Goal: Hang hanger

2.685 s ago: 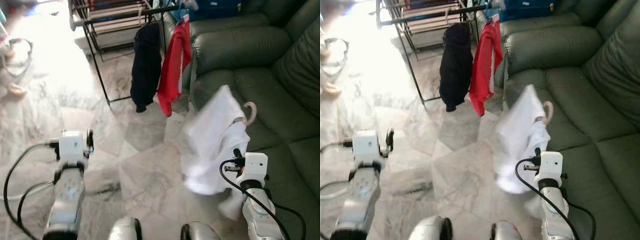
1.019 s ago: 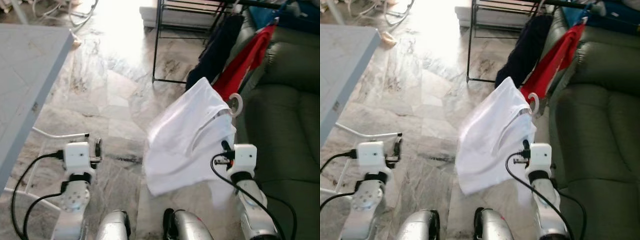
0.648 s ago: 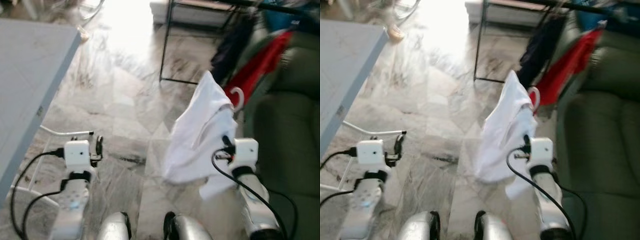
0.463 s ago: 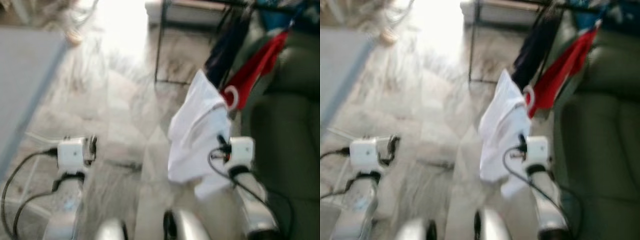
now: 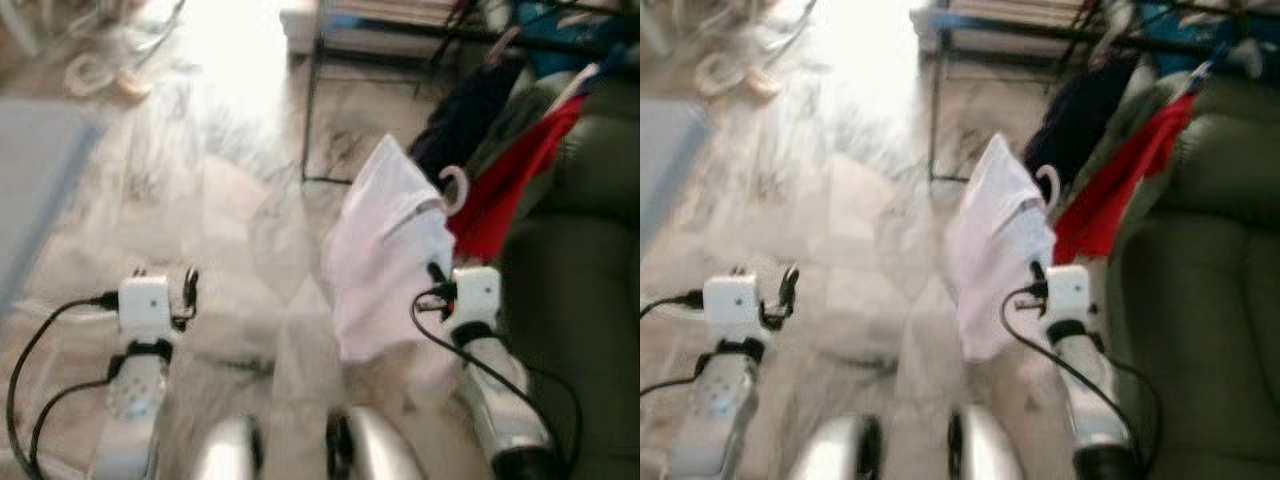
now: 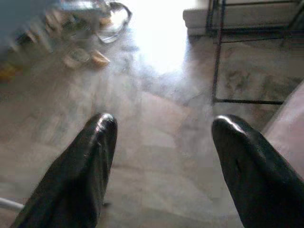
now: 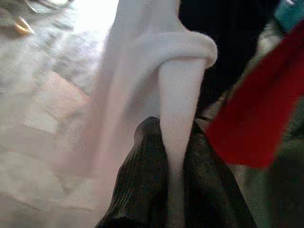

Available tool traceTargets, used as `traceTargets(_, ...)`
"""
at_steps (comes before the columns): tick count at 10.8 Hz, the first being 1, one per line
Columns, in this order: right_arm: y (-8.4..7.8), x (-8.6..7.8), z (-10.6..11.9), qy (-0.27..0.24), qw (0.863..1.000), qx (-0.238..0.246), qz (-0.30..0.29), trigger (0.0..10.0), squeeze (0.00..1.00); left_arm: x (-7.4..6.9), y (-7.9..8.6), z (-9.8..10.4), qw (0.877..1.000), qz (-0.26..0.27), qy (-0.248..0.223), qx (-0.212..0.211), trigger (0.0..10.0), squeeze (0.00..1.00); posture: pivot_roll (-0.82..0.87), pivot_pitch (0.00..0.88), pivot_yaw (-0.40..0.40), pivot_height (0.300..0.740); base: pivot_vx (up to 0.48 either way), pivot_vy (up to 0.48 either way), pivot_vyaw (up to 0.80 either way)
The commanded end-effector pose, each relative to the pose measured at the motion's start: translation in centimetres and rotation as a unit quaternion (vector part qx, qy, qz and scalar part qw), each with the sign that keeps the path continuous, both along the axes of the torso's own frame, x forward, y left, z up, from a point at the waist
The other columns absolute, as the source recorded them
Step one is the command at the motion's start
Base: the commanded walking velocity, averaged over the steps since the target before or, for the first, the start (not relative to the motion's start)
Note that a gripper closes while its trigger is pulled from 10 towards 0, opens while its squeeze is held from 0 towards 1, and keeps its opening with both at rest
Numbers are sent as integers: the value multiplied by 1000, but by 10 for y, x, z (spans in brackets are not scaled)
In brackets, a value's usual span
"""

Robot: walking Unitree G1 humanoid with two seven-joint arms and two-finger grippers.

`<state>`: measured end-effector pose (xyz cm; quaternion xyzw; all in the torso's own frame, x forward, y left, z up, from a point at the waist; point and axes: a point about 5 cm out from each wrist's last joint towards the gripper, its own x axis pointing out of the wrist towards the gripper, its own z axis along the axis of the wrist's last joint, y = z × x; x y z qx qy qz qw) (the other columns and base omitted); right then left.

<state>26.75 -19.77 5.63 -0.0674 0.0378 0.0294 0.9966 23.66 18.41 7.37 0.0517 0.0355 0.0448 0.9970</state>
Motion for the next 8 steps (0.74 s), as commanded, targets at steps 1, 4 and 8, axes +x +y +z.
traceTargets(1,-4,-1,7,-21,1000,5,-12,10000,0,-5,4,-4,1000,-1,12,10,10000,0,35,223,-73,740,311,368,0)
traceTargets(4,2,2,5,-15,1000,11,-5,10000,0,-5,-3,-8,999,-16,31,-2,10000,0,42,222,-70,740,294,379,0)
traceTargets(8,7,8,17,-53,998,-1,-25,10000,0,-6,-5,-5,999,-32,21,22,10000,0,49,220,-64,740,383,191,0)
